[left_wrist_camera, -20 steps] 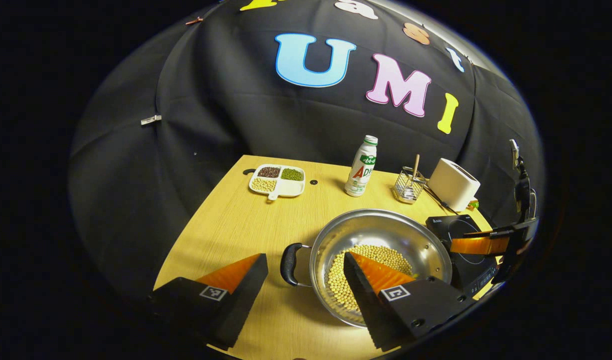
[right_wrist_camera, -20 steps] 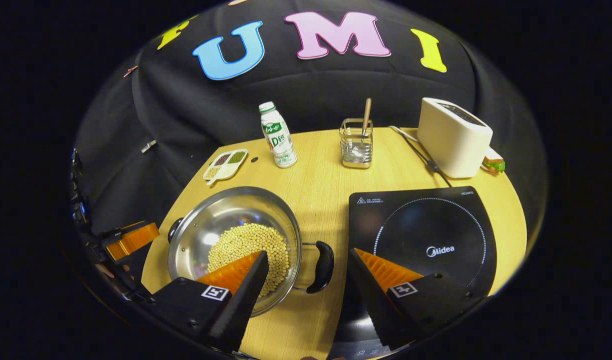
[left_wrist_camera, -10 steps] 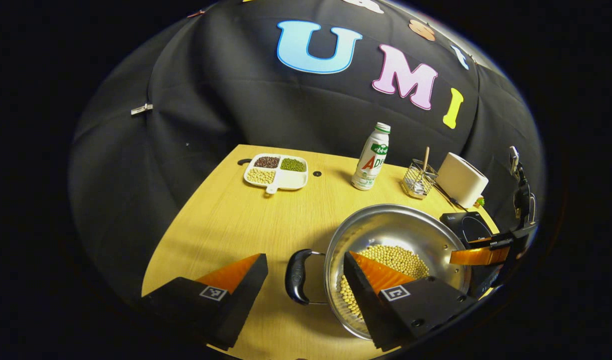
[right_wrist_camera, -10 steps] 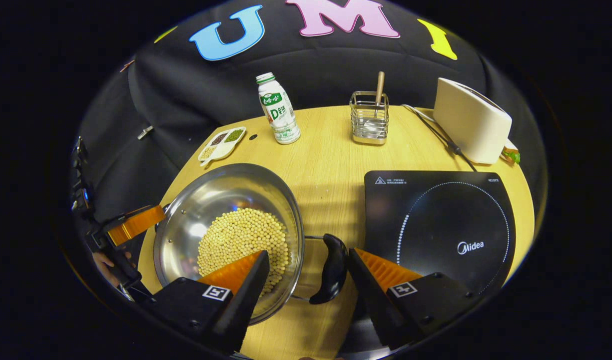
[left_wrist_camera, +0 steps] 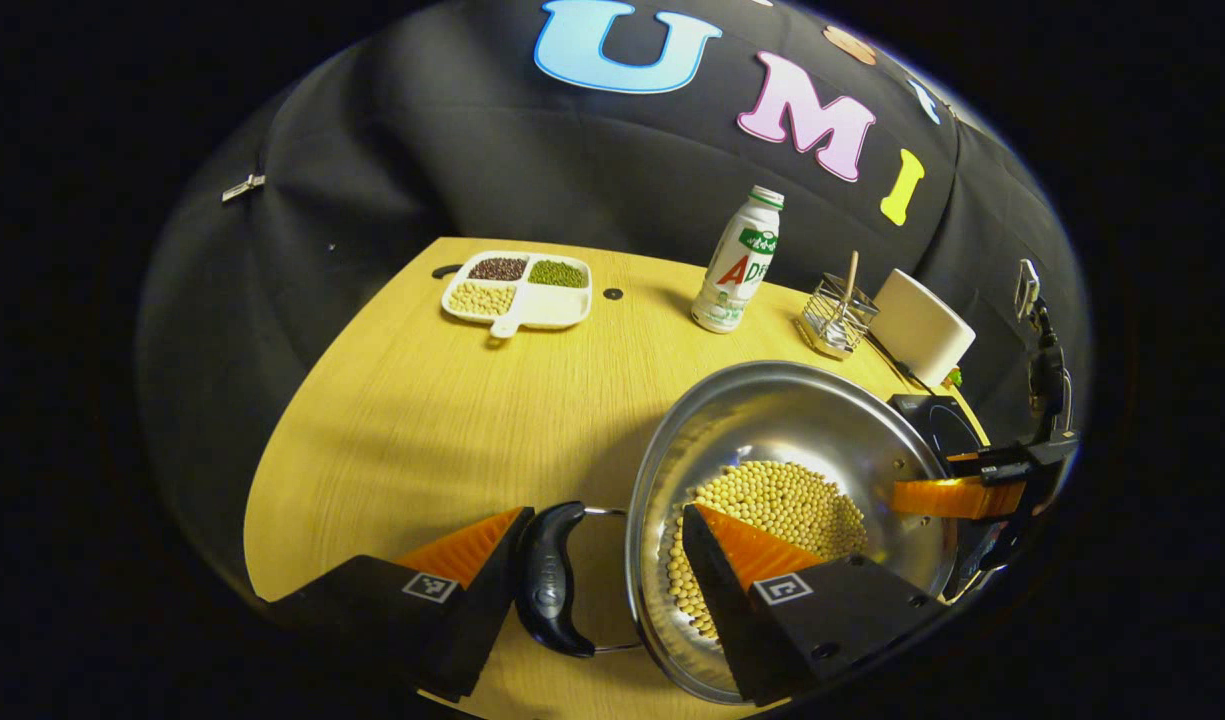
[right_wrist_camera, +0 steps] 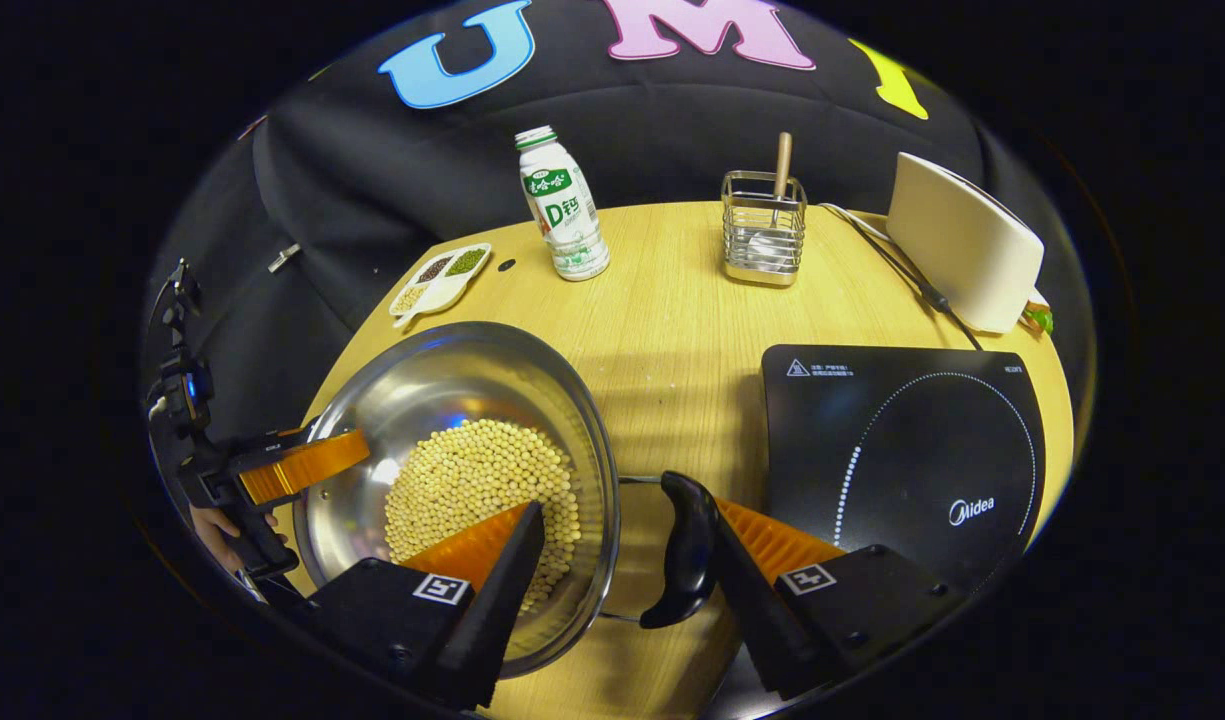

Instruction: First push the handle of the pot to place it horizontally, then grasp the pot with both hands and set it on the induction cooktop.

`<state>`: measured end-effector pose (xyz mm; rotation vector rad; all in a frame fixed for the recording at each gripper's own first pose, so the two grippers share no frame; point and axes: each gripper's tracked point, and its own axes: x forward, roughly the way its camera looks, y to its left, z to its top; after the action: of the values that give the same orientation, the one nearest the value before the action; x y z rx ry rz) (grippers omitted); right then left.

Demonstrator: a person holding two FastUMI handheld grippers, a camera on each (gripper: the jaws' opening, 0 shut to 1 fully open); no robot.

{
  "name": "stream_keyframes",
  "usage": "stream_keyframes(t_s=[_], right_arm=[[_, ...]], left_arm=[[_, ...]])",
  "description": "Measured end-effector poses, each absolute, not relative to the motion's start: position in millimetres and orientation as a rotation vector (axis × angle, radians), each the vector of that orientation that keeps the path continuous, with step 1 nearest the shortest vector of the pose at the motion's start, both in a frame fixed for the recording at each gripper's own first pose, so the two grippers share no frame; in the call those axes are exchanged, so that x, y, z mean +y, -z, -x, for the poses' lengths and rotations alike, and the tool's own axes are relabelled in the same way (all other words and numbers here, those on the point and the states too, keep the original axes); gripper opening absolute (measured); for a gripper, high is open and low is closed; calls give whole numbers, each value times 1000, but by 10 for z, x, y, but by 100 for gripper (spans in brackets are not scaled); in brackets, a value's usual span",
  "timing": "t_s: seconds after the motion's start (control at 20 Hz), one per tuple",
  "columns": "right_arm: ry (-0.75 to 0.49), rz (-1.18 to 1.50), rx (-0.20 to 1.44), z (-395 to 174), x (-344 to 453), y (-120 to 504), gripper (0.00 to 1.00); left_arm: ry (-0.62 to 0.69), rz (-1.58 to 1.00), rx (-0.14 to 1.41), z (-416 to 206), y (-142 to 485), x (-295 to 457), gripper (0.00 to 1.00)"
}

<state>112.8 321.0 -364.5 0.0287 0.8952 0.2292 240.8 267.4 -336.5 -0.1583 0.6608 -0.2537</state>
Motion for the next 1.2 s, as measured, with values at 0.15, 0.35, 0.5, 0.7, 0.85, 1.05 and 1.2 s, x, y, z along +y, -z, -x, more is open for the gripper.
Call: stream_keyframes(t_s=[0.15,0.35,0.5,0.7,0.85,1.05,1.2], right_arm=[[-227,2,908,-1134,3223,3716,91],[-213,9,913,-1152,3223,3757,69],[-206,42,914,-1114,3220,3793,70],[-193,28,922,-1139,3248,3793,61],[-200,20,917,-1148,3234,3784,65],[-204,31,899,-1135,3254,3784,62],[-210,22,896,-1075,3253,3792,58]], left_arm=[[244,160,688,-2402,3464,2732,86],[223,161,729,-2329,3583,2869,67],[205,193,749,-2272,3631,2902,67],[189,205,755,-2266,3628,2917,65],[190,204,767,-2239,3641,2906,65],[162,225,760,-2233,3618,2912,62],[148,237,762,-2142,3589,2916,60]])
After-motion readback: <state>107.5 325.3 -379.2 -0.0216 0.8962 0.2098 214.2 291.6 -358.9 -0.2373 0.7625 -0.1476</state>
